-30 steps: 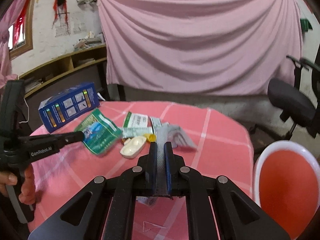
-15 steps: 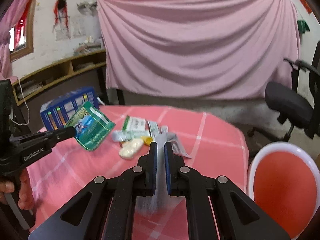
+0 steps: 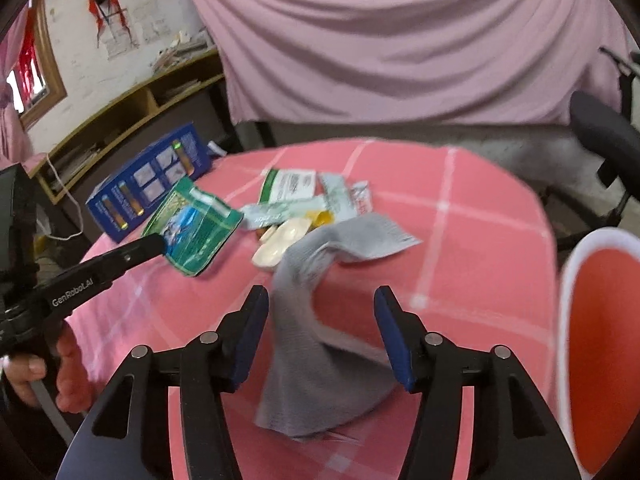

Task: Collect trash
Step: 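Lift and carry the green packet and gray cloth over the red basin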

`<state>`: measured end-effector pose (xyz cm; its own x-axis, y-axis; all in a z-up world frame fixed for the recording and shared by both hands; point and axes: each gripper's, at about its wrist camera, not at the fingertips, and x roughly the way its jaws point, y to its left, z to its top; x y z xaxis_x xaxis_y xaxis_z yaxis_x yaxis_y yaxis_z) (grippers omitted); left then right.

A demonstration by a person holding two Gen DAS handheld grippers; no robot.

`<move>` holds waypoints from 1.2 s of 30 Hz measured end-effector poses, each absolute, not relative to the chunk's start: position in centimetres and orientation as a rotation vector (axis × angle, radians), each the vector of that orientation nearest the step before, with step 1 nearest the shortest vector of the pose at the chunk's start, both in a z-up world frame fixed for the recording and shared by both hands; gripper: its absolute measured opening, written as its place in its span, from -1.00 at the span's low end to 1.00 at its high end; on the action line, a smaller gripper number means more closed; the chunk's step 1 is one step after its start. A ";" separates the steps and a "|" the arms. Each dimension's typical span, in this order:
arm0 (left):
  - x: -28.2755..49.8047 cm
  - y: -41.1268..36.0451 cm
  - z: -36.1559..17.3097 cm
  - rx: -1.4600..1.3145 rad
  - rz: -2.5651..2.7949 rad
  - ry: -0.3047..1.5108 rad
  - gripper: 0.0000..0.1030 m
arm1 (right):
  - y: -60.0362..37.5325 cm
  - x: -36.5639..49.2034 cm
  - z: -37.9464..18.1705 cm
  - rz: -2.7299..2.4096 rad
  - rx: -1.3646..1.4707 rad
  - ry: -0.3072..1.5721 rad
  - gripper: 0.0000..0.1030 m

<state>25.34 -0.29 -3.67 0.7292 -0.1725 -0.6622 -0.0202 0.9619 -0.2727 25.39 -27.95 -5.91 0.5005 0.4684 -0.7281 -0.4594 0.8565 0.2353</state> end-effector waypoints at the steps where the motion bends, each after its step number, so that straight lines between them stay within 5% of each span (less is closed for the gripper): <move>1: 25.4 -0.2 -3.7 -0.276 -0.083 0.758 -1.00 | -27.7 25.6 -6.3 0.570 0.017 0.907 0.04; 3: 25.4 0.0 -3.8 -0.286 -0.084 0.765 -1.00 | -27.3 26.0 -6.6 0.579 0.027 0.928 0.03; 5: 25.4 0.1 -3.8 -0.294 -0.082 0.767 -1.00 | -27.2 26.2 -6.8 0.572 0.036 0.935 -0.21; 7: 25.3 0.2 -3.7 -0.299 -0.081 0.766 -1.00 | -27.2 26.4 -7.0 0.565 0.043 0.944 -0.65; 10: 24.8 0.2 -3.3 -0.296 -0.077 0.741 -1.00 | -27.4 26.2 -6.6 0.564 0.052 0.921 -0.82; 28: 18.5 -6.6 5.0 -0.185 -0.104 0.275 -1.00 | -35.1 17.3 3.1 0.431 0.033 0.158 -0.84; 36: 19.3 -13.7 7.0 -0.088 -0.267 0.219 -1.00 | -40.6 16.5 3.8 0.244 0.035 0.038 -0.84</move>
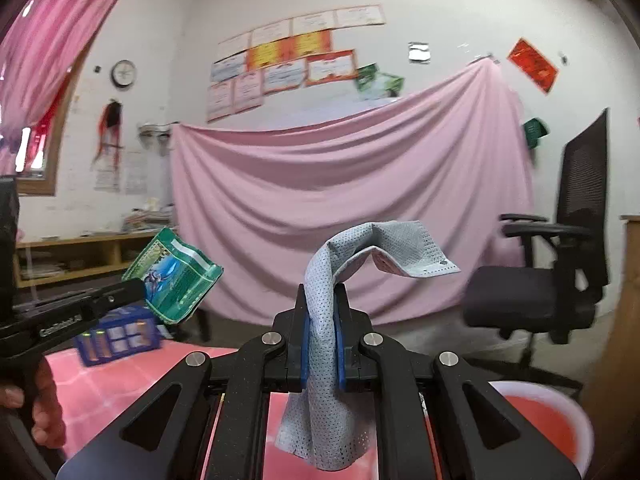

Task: Collect trash
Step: 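Lift and carry the green packet and gray cloth over the red basin, then open both tools to drop the packet and cloth into the basin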

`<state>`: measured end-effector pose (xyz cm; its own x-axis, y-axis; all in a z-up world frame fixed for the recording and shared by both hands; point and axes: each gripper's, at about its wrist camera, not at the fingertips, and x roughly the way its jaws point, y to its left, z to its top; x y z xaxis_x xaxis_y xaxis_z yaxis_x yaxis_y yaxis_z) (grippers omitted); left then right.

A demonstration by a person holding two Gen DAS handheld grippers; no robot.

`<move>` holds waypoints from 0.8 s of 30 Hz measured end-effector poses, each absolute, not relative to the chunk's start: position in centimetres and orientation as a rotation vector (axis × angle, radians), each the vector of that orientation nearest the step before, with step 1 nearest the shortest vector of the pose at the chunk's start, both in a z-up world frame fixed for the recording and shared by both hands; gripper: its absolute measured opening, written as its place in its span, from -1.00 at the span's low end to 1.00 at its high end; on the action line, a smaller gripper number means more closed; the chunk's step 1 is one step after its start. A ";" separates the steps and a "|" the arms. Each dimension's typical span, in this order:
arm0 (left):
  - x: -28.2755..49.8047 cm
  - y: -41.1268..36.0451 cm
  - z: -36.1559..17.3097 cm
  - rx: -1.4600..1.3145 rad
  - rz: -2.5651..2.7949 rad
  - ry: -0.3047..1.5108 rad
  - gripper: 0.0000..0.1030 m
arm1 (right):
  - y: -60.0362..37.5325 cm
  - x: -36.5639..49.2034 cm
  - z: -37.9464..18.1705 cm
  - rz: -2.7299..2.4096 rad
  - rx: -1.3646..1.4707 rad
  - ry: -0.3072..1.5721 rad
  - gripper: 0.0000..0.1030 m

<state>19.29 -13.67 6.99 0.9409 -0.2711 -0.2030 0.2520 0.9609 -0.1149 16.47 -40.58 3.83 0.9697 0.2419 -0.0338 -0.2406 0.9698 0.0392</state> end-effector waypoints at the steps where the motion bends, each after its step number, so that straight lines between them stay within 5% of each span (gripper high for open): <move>1: 19.5 -14.7 6.9 -0.079 -0.288 0.223 -1.00 | -41.4 16.5 3.7 0.228 0.040 0.039 -0.84; 20: 26.2 -29.6 2.3 -0.042 -0.487 0.606 -1.00 | -52.7 21.3 -2.6 0.019 0.254 0.510 -0.82; 24: 28.1 -30.2 1.2 -0.055 -0.499 0.714 -1.00 | -53.8 21.9 -4.0 -0.009 0.291 0.599 -0.63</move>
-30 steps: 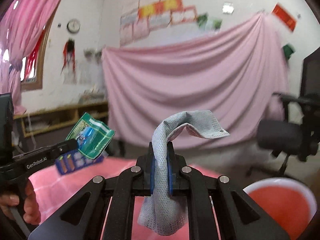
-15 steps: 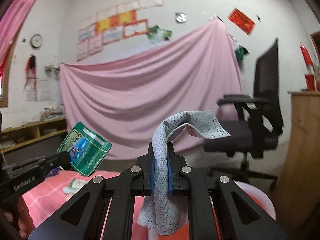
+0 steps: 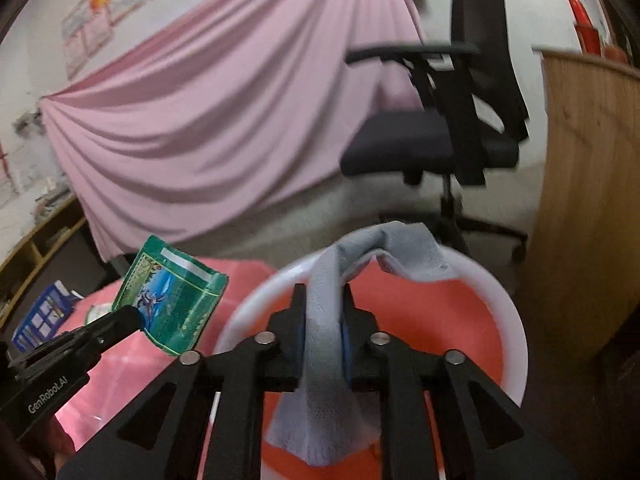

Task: Collect trash
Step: 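Open both tools to drop the packet and cloth into the basin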

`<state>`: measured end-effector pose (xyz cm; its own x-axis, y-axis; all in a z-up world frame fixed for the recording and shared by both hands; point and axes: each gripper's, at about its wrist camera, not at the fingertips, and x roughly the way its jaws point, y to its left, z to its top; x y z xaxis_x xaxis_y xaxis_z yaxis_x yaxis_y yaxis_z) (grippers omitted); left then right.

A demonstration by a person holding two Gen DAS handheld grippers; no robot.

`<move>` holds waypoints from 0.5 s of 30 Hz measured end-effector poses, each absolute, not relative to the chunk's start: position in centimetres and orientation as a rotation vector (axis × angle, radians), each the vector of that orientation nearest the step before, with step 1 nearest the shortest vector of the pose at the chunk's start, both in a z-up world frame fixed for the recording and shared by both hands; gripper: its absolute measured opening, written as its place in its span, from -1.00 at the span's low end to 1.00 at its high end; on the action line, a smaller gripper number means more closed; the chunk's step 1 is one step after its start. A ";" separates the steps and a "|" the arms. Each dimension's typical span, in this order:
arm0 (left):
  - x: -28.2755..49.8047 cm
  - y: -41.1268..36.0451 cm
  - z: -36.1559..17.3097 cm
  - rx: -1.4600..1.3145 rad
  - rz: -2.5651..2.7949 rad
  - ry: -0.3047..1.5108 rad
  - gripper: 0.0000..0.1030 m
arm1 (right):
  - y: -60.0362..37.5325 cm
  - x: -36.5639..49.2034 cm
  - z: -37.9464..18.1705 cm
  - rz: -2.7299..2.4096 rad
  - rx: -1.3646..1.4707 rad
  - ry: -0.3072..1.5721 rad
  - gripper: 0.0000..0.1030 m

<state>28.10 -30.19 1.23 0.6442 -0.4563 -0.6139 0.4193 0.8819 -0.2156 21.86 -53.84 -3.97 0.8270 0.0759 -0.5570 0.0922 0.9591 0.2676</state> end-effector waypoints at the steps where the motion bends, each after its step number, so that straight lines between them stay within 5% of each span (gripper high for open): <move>1: 28.5 -30.2 0.9 -0.066 -0.514 0.742 -1.00 | -54.2 21.9 -4.3 -0.011 0.307 0.615 -0.52; 8: 29.5 -30.5 -0.6 -0.047 -0.544 0.819 -0.98 | -54.8 22.0 -4.7 -0.035 0.327 0.657 -0.39; 10: 29.3 -30.5 -0.8 -0.043 -0.543 0.827 -0.92 | -54.7 22.0 -4.8 -0.038 0.322 0.663 -0.07; 15: 29.3 -29.7 -0.9 -0.068 -0.531 0.824 -0.78 | -54.8 22.2 -4.5 -0.051 0.314 0.657 0.14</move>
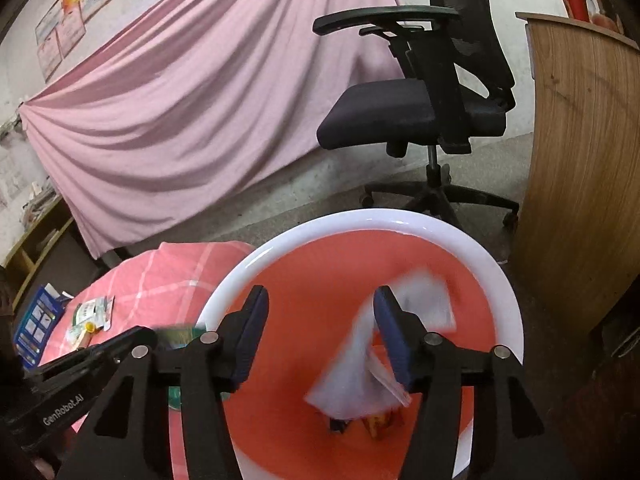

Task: Collect trash
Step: 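Open both tools to drop the packet and cloth into the basin, then move both open tools back over the pile of packets on the table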

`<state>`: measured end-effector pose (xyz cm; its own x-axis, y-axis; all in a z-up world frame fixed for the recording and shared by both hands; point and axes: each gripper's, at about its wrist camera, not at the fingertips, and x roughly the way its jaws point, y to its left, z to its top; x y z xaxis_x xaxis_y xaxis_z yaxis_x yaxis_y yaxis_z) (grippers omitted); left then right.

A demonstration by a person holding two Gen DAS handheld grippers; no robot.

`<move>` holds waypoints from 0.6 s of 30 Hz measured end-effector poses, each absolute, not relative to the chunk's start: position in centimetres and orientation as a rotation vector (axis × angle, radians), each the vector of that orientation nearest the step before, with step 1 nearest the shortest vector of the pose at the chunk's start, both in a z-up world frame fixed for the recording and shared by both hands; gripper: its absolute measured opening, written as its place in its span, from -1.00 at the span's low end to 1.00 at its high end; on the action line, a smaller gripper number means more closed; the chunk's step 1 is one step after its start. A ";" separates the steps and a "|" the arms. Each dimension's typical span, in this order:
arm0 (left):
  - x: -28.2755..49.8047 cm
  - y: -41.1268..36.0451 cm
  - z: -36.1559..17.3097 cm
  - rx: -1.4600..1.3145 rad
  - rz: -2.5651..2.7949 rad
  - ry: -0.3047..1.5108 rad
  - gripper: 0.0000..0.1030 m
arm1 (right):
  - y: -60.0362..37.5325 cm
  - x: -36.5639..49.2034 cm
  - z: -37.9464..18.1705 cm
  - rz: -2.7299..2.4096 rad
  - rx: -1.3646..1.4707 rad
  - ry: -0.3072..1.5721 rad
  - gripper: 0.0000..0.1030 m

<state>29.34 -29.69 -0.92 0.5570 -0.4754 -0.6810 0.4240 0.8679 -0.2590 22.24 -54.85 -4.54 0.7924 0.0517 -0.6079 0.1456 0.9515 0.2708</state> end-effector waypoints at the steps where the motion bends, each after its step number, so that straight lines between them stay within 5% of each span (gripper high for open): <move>1: 29.4 -29.5 -0.9 -0.070 -0.526 0.821 -0.77 | -54.9 22.3 -4.5 -0.055 0.315 0.656 0.25; 6: 29.3 -28.2 -0.2 -0.087 -0.502 0.792 -0.43 | -54.8 22.2 -3.8 -0.076 0.317 0.622 0.38; 11: 28.6 -26.0 1.2 -0.125 -0.477 0.734 -0.35 | -53.9 22.0 -2.4 -0.067 0.317 0.550 0.63; 14: 27.8 -24.4 2.4 -0.131 -0.449 0.670 -0.05 | -52.8 21.6 -1.1 -0.051 0.307 0.488 0.72; 16: 27.0 -22.9 3.3 -0.139 -0.419 0.606 0.22 | -52.0 21.4 -0.3 -0.039 0.297 0.450 1.00; 18: 26.4 -21.5 4.2 -0.151 -0.389 0.552 0.48 | -50.9 20.9 0.6 -0.030 0.280 0.384 1.00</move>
